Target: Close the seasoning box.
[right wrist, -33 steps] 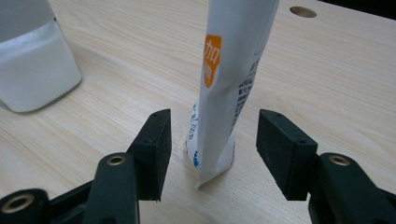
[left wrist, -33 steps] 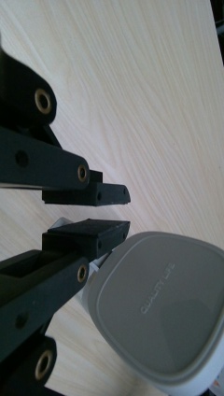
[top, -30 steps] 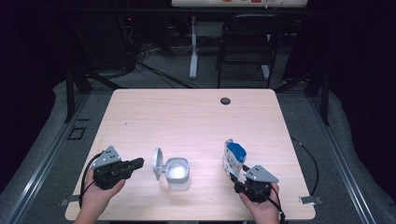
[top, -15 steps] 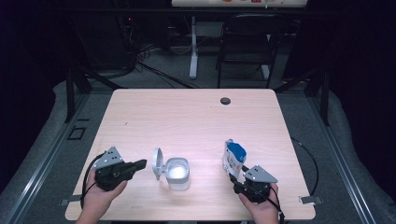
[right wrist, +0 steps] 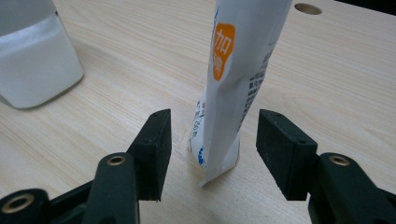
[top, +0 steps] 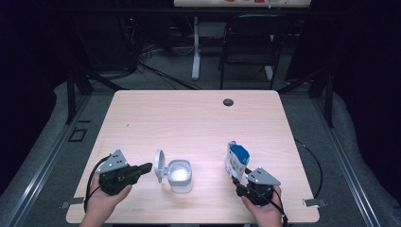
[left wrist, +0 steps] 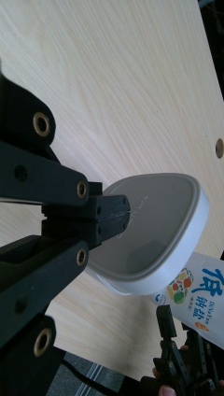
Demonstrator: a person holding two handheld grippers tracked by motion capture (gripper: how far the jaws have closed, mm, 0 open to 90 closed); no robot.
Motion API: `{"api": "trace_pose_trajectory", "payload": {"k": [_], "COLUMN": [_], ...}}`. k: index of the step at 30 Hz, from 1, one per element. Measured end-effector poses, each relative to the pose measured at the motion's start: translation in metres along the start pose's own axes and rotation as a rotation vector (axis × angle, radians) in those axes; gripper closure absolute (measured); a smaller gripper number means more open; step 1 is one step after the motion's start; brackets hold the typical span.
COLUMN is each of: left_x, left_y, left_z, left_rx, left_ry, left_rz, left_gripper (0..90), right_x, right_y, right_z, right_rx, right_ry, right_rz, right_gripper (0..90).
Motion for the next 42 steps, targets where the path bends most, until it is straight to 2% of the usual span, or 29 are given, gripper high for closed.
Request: {"api": "trace_pose_trajectory", "payload": {"k": [33, 42], "left_x": [0.007, 0.015], "left_y": [0.008, 0.008], "left_z": [0.015, 0.024], "left_rx": [0.039, 0.052], "left_ry": [-0.027, -0.059], "left_rz": [-0.006, -0.006], "left_gripper": [90.0, 90.0], "right_x": [0.001, 0.002], "right_y": [-0.001, -0.001], "right_z": [0.0, 0.0], "right_rx": [-0.01, -0.002], "right_ry": [-0.001, 0.002], "right_rz": [-0.009, -0.005], "right_gripper": [45.7, 45.7]}}
Point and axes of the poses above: each handheld gripper's, and its own axes: x roughly forward along the jaws, y roughly out of its top, z roughly to its right, the point moved 2 cm from there along x, roughly forward along the jaws, and after that the axes turned 8 degrees about x, right-handed, at the moved point
